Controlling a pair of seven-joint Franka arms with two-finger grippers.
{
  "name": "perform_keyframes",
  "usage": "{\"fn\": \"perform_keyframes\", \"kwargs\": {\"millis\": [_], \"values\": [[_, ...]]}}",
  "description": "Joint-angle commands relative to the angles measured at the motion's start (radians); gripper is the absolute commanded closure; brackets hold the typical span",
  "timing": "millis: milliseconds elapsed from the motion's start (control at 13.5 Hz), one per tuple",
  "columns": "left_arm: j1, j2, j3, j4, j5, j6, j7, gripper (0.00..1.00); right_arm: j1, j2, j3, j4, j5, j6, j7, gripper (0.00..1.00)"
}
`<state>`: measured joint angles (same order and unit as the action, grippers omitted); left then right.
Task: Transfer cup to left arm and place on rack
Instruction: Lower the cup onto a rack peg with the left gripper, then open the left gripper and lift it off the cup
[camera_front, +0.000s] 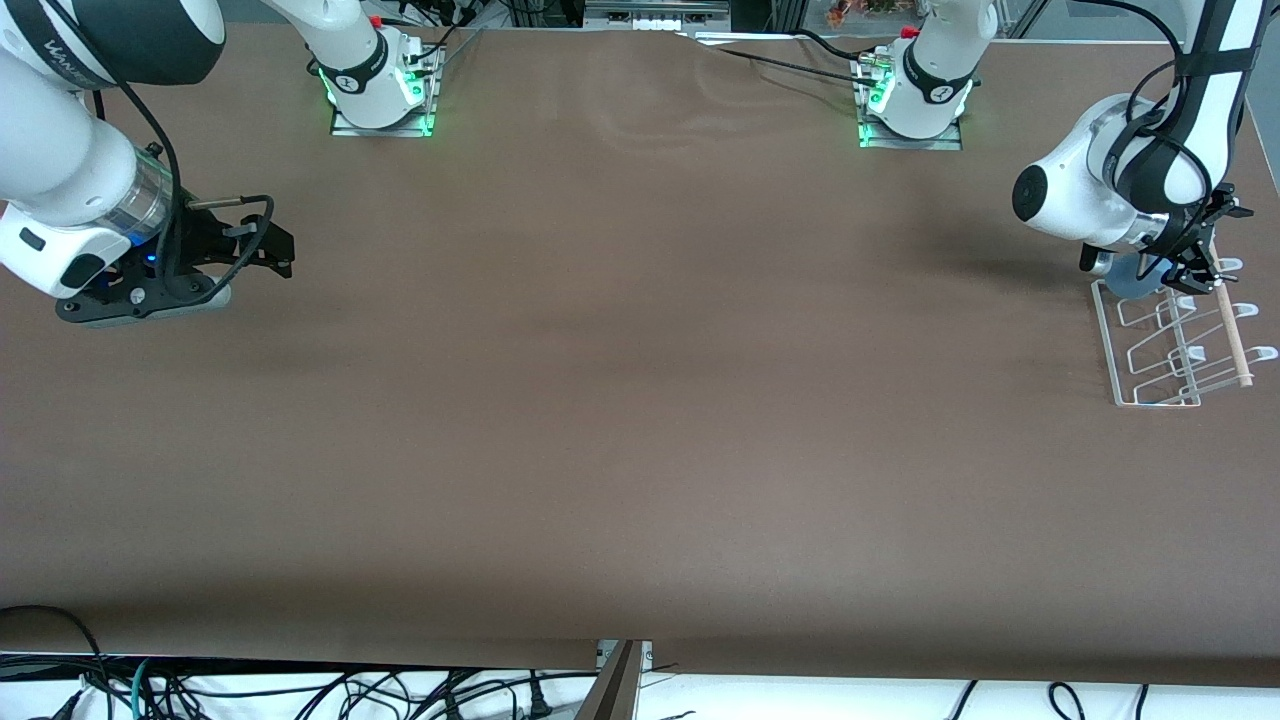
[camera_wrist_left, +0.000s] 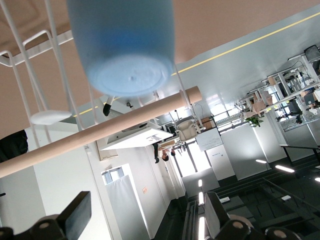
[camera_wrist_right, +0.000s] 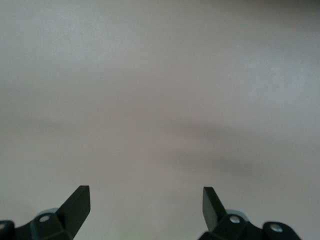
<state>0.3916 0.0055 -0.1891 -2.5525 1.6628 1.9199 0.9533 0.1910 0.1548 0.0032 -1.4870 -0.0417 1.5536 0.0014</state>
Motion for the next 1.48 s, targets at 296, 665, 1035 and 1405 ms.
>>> {"fn": "perform_keyframes", "kwargs": {"millis": [296,665,1035,1405], "values": [[0.003,-0.03,-0.006,0.235,-0.394,-0.002,0.007,0.0,-0.004,0.003,0.004,0.019,0.014,-0.003,-0.011,0.01],[-0.01,-0.027,-0.019,0.553,-0.882,-0.151,0.004,0.0,-0.004,0.003,0.004,0.019,0.014,-0.003,-0.011,0.01],[-0.053,-0.013,-0.072,0.71,-1.043,-0.248,-0.031,0.0,-0.004,0.003,0.004,0.019,0.016,-0.004,-0.009,0.01],[-0.063,-0.007,-0.099,0.794,-1.187,-0.277,-0.14,0.0,-0.004,0.003,0.004,0.019,0.016,-0.004,-0.009,0.01]]}}
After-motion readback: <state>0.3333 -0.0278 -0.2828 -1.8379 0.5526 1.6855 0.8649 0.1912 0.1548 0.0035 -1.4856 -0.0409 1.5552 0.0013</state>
